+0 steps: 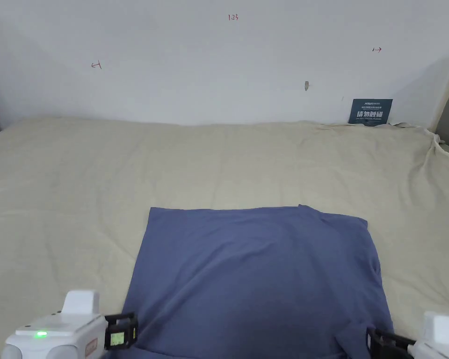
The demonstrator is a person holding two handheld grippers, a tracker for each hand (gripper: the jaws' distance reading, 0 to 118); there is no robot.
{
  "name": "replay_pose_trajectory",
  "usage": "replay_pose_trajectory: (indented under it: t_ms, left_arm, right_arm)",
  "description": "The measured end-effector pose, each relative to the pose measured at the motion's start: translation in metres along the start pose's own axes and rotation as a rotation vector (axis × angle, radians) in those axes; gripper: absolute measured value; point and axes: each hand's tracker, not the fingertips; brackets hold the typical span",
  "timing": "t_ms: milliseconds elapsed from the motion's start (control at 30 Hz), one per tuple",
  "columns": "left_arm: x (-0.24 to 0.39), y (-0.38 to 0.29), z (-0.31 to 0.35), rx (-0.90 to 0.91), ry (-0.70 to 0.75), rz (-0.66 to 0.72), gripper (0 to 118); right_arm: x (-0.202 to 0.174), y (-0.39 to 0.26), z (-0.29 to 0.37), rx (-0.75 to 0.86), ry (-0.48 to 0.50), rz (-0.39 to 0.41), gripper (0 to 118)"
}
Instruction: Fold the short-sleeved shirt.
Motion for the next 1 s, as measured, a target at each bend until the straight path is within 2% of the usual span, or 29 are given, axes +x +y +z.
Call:
replay_pose_trajectory:
  t_ms: [267, 300, 333, 367, 400, 467, 500, 533, 567, 767, 833, 1000]
  left_arm:
    - [0.003, 0.024, 0.024, 0.145, 0.028, -0.001, 110]
    - [0.004, 0.024, 0.026, 0.167, 0.028, -0.017, 101]
    - [0.009, 0.024, 0.034, 0.197, 0.022, -0.034, 88]
    - [0.014, 0.024, 0.038, 0.203, 0.022, -0.044, 67]
    - [0.017, 0.024, 0.038, 0.207, 0.018, -0.047, 51]
    - [0.016, 0.021, 0.036, 0.231, -0.008, -0.053, 29]
    - [0.016, 0.02, 0.035, 0.248, -0.036, -0.053, 18]
    - [0.018, 0.019, 0.034, 0.251, -0.039, -0.06, 5]
    - [0.021, 0.018, 0.034, 0.256, -0.042, -0.066, 0]
    - [0.03, 0.019, 0.03, 0.182, -0.073, -0.068, 0]
    - [0.026, 0.023, 0.021, 0.055, -0.084, -0.036, 0]
    - [0.011, 0.015, -0.005, -0.122, -0.092, 0.025, 0]
  right_arm:
    - [-0.015, 0.034, 0.032, 0.171, -0.021, 0.036, 94]
    - [-0.017, 0.035, 0.034, 0.186, -0.022, 0.045, 92]
    - [-0.019, 0.036, 0.036, 0.203, -0.022, 0.054, 86]
    - [-0.021, 0.036, 0.038, 0.218, -0.024, 0.061, 69]
    - [-0.022, 0.036, 0.038, 0.23, -0.024, 0.062, 52]
    - [-0.025, 0.034, 0.038, 0.25, -0.026, 0.077, 17]
    - [-0.026, 0.032, 0.037, 0.26, -0.025, 0.074, 7]
    - [-0.027, 0.031, 0.036, 0.271, -0.034, 0.081, 3]
    - [-0.028, 0.029, 0.035, 0.278, -0.035, 0.089, 1]
    - [-0.028, 0.027, 0.035, 0.275, -0.025, 0.09, 0]
    - [-0.029, 0.027, 0.035, 0.268, -0.024, 0.089, 0]
    - [-0.027, 0.025, 0.031, 0.252, -0.014, 0.08, 0]
